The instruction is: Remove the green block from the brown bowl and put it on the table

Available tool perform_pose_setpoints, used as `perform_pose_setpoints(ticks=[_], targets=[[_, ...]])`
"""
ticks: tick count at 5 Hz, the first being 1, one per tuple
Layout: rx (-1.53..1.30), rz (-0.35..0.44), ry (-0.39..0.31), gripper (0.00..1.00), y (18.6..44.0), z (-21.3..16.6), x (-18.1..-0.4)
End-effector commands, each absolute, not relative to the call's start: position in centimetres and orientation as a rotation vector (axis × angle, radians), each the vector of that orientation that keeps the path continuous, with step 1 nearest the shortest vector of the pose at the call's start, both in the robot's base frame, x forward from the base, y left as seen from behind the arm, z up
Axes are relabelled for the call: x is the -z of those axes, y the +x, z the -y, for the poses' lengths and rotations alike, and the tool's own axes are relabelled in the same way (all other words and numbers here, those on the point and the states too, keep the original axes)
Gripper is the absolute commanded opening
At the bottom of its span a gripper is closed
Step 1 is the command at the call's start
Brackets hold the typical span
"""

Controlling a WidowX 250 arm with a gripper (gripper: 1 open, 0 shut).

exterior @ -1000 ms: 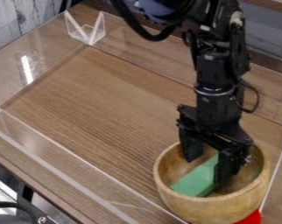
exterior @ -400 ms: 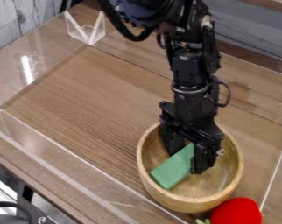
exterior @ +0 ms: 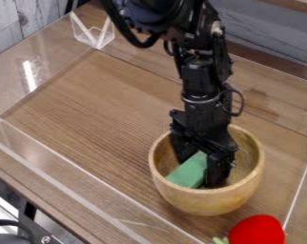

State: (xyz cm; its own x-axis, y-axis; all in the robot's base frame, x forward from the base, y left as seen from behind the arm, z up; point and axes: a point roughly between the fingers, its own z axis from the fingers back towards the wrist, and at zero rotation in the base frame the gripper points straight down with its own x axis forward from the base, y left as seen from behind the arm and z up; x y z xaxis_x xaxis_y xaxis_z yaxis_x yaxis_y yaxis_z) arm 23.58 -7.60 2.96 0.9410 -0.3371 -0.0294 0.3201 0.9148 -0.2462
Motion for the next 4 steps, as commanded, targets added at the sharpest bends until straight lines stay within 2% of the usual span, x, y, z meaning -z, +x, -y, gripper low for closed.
perform_pose_setpoints(ticks=[1, 2, 3, 4], targets=[[0.339, -0.061, -0.244, 1.0, 23.1, 7.5, -3.0], [0.298, -0.053, -0.245, 1.0, 22.6, 8.5, -3.4], [0.291, -0.051, -0.243, 0.0, 23.4, 8.5, -3.2], [0.251, -0.043, -0.24, 0.0, 23.4, 8.8, -2.9]])
